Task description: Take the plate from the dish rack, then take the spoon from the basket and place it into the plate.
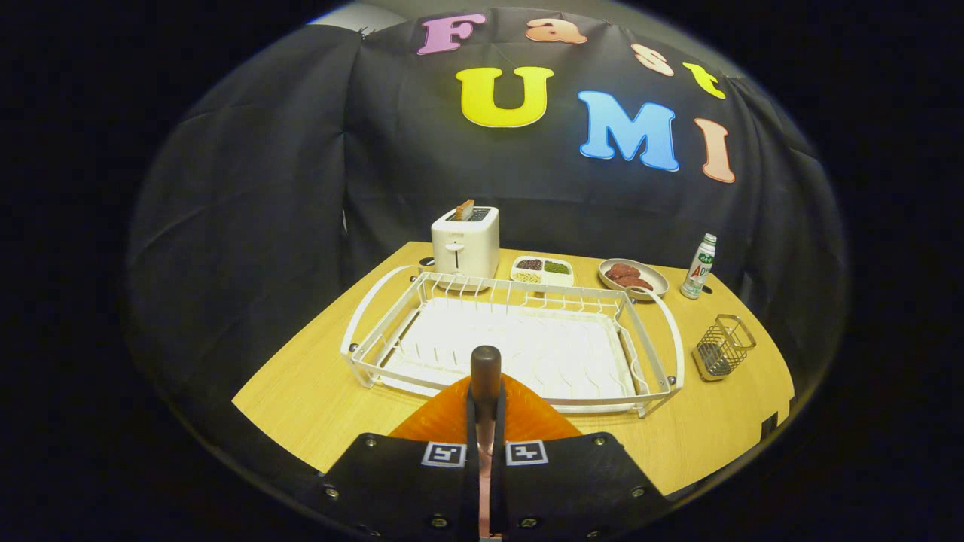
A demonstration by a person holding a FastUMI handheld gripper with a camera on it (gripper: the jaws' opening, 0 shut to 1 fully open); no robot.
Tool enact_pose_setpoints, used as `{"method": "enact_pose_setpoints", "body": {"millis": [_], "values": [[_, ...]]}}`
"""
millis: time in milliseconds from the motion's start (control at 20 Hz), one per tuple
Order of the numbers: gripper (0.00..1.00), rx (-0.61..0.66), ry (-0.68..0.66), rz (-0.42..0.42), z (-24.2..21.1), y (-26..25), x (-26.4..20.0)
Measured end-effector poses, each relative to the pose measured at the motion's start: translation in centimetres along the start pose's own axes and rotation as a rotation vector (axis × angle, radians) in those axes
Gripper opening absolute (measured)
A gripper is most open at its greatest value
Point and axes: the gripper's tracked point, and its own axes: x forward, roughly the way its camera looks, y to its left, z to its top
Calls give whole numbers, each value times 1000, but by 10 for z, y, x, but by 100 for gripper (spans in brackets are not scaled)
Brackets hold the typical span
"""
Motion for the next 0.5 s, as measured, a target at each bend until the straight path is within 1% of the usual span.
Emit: {"method": "enact_pose_setpoints", "body": {"millis": [50,100,250,350,500], "values": [[8,-1,-2,-2,0,3,-5],[8,-6,-10,-11,1,5,-7],[14,-16,-36,-35,9,7,-11],[14,-16,-32,-24,10,11,-13],[14,-21,-29,-33,14,8,-17]]}}
